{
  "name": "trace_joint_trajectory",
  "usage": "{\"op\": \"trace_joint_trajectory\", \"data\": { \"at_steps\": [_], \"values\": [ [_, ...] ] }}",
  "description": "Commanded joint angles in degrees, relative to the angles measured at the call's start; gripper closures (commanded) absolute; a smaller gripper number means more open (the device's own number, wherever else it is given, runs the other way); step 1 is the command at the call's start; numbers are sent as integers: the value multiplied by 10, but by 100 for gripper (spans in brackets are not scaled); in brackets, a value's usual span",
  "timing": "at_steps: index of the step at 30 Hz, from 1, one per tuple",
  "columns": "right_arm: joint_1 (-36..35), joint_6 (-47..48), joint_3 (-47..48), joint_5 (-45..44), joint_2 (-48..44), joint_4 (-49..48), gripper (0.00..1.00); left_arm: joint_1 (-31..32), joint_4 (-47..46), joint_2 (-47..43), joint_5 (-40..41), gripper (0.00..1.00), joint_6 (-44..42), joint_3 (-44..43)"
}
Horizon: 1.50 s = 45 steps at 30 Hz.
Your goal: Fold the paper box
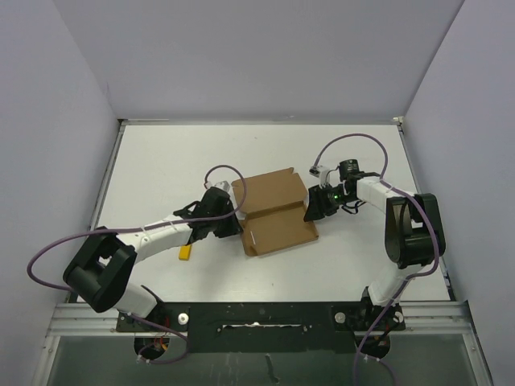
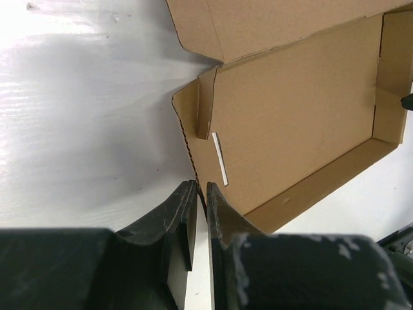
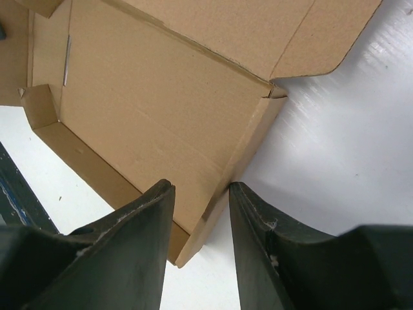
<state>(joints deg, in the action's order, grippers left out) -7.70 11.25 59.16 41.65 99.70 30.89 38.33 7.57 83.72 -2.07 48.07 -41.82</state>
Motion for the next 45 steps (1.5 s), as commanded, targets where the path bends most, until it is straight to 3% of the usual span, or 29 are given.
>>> {"op": "trace_joint_trajectory", "data": {
  "at_steps": [1, 28, 34, 45],
  "values": [
    [-2, -13, 18, 34, 4, -3, 60, 4, 3, 15, -1, 90, -26, -29],
    [-4, -27, 15, 53, 23, -7, 60, 5, 0, 52, -61, 84, -54, -75],
    [-4, -26, 15, 52, 25, -7, 59, 5, -16, 54, -76, 79, -54, -66],
    [-2, -25, 17, 47, 29, -5, 59, -13, -76, -4, -92, 58, -51, 13]
  ]
}}
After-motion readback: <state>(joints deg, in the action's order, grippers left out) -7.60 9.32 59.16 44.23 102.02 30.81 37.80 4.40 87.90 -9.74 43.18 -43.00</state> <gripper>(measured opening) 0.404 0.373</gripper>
